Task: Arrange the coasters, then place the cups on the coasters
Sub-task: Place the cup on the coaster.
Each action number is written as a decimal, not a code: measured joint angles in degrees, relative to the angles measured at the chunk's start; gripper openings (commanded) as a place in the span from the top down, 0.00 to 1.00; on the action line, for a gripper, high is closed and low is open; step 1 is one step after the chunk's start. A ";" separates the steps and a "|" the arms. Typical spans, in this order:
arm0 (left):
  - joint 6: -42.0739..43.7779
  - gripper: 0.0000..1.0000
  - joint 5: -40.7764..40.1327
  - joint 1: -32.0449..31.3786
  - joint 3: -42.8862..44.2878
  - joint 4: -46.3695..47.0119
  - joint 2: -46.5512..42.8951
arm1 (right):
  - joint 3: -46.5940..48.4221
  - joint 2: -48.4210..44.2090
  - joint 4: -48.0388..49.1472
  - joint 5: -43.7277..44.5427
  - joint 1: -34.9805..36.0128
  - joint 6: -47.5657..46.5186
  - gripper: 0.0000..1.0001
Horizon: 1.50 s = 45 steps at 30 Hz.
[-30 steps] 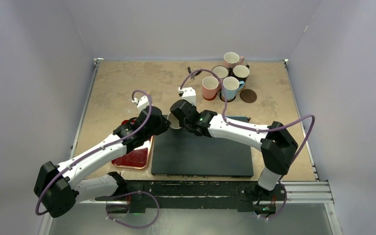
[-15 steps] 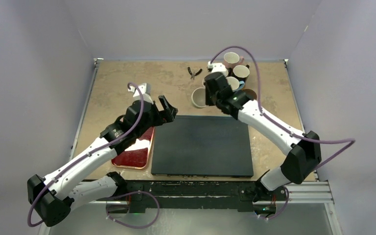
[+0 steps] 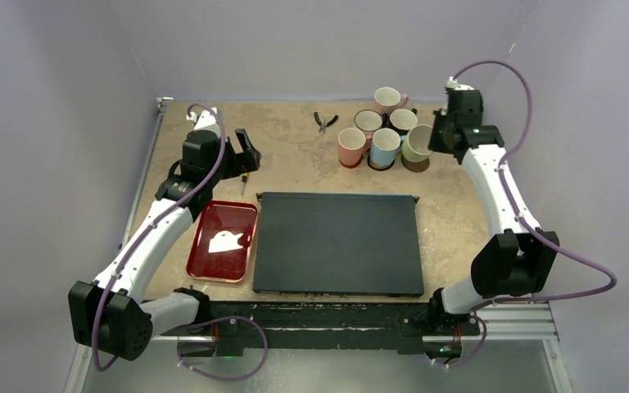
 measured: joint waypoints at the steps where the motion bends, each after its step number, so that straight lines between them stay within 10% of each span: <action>1: 0.76 0.09 0.37 0.68 0.31 0.52 0.35 | 0.00 0.00 -0.07 -0.72 -2.23 -0.52 1.00; 10: 8.17 0.09 -1.33 5.60 0.35 7.50 1.90 | 1.38 4.79 0.07 -5.81 -11.17 -4.85 1.00; 45: 15.78 0.11 -5.42 6.25 -6.51 17.62 1.44 | 19.54 31.17 -2.19 -5.38 -10.58 -13.68 1.00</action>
